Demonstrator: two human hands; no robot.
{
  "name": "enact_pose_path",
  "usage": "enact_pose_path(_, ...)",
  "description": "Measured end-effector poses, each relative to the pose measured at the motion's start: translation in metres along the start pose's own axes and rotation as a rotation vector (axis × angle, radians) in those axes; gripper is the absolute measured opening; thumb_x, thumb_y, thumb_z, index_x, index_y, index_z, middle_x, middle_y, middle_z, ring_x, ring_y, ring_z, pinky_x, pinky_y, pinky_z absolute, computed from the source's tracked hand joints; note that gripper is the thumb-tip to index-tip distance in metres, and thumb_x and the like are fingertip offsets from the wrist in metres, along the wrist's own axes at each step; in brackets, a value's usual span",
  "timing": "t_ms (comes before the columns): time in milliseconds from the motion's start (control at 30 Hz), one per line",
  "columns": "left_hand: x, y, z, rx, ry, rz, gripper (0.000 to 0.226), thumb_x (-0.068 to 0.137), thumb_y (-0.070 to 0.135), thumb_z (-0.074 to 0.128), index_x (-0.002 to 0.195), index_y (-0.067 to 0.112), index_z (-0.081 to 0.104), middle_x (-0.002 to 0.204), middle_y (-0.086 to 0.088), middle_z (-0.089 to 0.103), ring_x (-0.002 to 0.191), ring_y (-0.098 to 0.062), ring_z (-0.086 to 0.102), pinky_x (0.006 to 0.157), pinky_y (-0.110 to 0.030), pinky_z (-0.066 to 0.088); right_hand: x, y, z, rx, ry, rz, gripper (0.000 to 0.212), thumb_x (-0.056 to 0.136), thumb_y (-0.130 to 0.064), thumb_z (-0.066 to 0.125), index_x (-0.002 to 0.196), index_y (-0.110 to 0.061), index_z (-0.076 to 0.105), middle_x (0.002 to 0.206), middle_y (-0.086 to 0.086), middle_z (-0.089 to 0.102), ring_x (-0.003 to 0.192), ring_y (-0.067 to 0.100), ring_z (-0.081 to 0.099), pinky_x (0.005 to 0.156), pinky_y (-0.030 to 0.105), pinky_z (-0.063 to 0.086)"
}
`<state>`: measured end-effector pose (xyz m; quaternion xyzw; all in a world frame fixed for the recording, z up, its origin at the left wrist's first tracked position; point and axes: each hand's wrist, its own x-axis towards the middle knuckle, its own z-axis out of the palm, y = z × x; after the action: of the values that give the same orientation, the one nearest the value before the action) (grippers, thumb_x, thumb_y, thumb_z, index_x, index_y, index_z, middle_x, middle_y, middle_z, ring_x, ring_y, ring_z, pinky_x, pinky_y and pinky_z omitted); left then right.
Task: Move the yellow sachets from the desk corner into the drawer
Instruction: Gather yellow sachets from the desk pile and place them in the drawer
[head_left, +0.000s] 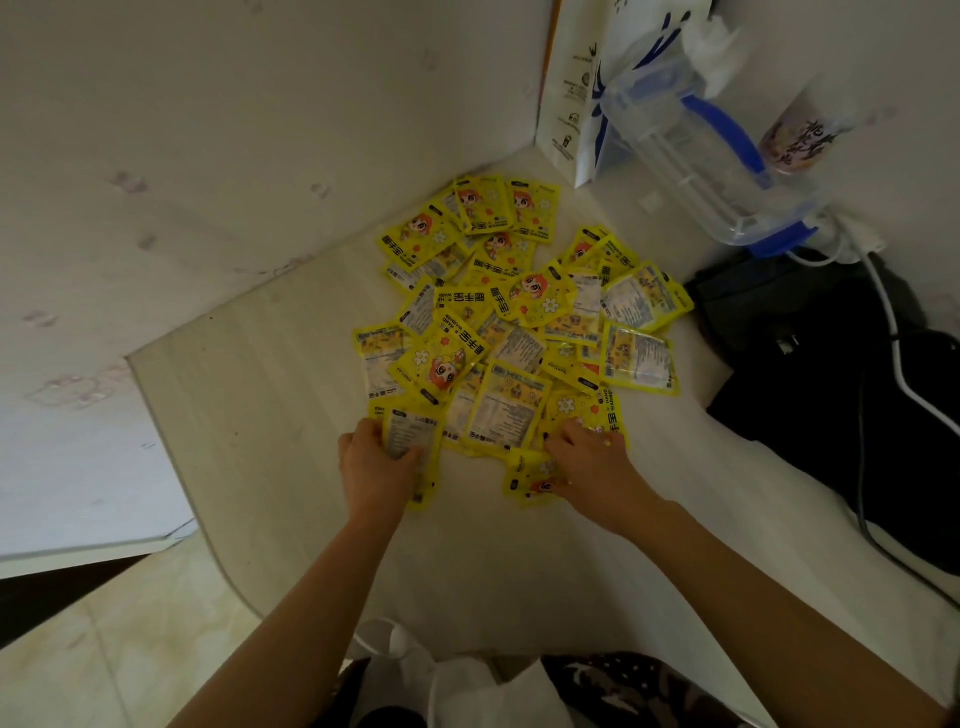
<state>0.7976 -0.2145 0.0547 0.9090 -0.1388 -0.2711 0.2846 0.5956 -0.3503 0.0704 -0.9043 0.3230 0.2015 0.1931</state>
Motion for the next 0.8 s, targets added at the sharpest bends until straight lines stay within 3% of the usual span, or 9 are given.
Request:
enact_pose_path(100, 0.001, -0.003, -0.014, -0.144, 0.02, 0.004, 0.029, 0.076, 0.014, 0.075, 0.094, 0.015, 0.052, 0.087, -0.002, 0.063, 0.067, -0.023, 0.065, 0.043, -0.02, 0.047, -0.003, -0.004, -0.007, 0.234, -0.025, 0.1, 0.043, 0.09, -0.039, 0.059, 0.125, -0.015, 0.049, 0.125, 0.005, 0.05, 0.117, 0.025, 0.051, 0.093, 0.041, 0.044)
enact_pose_path(167, 0.004, 0.0, -0.024, -0.232, 0.043, 0.01, 0.033, 0.077, 0.008, 0.074, 0.096, 0.016, 0.048, 0.084, -0.001, 0.063, 0.057, -0.019, 0.065, 0.034, -0.017, 0.044, -0.004, -0.01, -0.014, 0.468, 0.01, 0.21, 0.046, 0.091, -0.035, 0.06, 0.128, -0.009, 0.049, 0.125, 0.01, 0.055, 0.116, 0.028, 0.053, 0.09, 0.038, 0.045)
enact_pose_path(233, 0.012, 0.003, -0.032, -0.292, 0.038, 0.043, 0.042, 0.076, 0.005, 0.074, 0.101, 0.02, 0.044, 0.09, -0.006, 0.063, 0.057, -0.021, 0.067, 0.038, -0.029, 0.053, -0.001, -0.014, -0.019, 0.659, 0.049, 0.314, 0.049, 0.089, -0.03, 0.063, 0.13, -0.005, 0.049, 0.124, 0.01, 0.056, 0.115, 0.026, 0.054, 0.089, 0.035, 0.044)
enact_pose_path(333, 0.027, 0.014, -0.04, -0.348, -0.029, 0.059, 0.052, 0.074, 0.003, 0.076, 0.103, 0.027, 0.039, 0.096, -0.011, 0.064, 0.064, -0.029, 0.07, 0.051, -0.049, 0.058, 0.009, -0.021, -0.019, 0.982, 0.102, 0.451, 0.039, 0.084, -0.028, 0.069, 0.118, -0.012, 0.057, 0.112, 0.0, 0.059, 0.107, 0.02, 0.057, 0.08, 0.03, 0.046)
enact_pose_path(433, 0.042, 0.032, -0.04, -0.346, -0.103, 0.079, 0.057, 0.074, 0.007, 0.079, 0.106, 0.028, 0.037, 0.099, -0.012, 0.065, 0.068, -0.032, 0.071, 0.055, -0.051, 0.059, 0.021, -0.027, -0.018, 1.164, 0.149, 0.569, 0.045, 0.08, -0.027, 0.073, 0.12, -0.011, 0.058, 0.115, 0.0, 0.061, 0.107, 0.02, 0.058, 0.09, 0.037, 0.05)
enact_pose_path(533, 0.057, 0.048, -0.034, -0.314, -0.15, 0.113, 0.058, 0.071, 0.011, 0.082, 0.11, 0.028, 0.043, 0.102, -0.009, 0.067, 0.078, -0.027, 0.071, 0.062, -0.05, 0.06, 0.029, -0.033, -0.019, 1.212, 0.193, 0.592, 0.02, 0.083, -0.015, 0.07, 0.1, -0.016, 0.06, 0.097, 0.001, 0.061, 0.088, 0.018, 0.058, 0.086, 0.036, 0.049)
enact_pose_path(633, 0.072, 0.058, -0.025, -0.194, -0.192, 0.203, 0.037, 0.071, 0.016, 0.081, 0.103, 0.02, 0.061, 0.098, -0.005, 0.071, 0.085, -0.024, 0.07, 0.075, -0.049, 0.059, 0.037, -0.04, -0.018, 1.216, 0.226, 0.628, 0.016, 0.082, -0.017, 0.071, 0.091, -0.012, 0.059, 0.089, 0.005, 0.063, 0.086, 0.022, 0.061, 0.088, 0.042, 0.05)
enact_pose_path(700, 0.08, 0.06, -0.018, -0.144, -0.237, 0.232, 0.027, 0.073, 0.018, 0.08, 0.096, 0.015, 0.066, 0.092, -0.005, 0.072, 0.082, -0.024, 0.07, 0.075, -0.049, 0.059, 0.043, -0.043, -0.016, 1.191, 0.232, 0.646, 0.021, 0.081, -0.02, 0.072, 0.096, -0.009, 0.063, 0.095, 0.007, 0.067, 0.092, 0.025, 0.064, 0.087, 0.043, 0.052)
enact_pose_path(800, 0.089, 0.06, -0.011, -0.098, -0.265, 0.241, 0.029, 0.073, 0.019, 0.08, 0.097, 0.011, 0.067, 0.093, -0.007, 0.072, 0.083, -0.024, 0.069, 0.076, -0.049, 0.058, 0.05, -0.045, -0.016, 1.174, 0.233, 0.675, 0.033, 0.079, -0.022, 0.074, 0.108, -0.007, 0.065, 0.106, 0.008, 0.069, 0.1, 0.027, 0.064, 0.088, 0.042, 0.052)
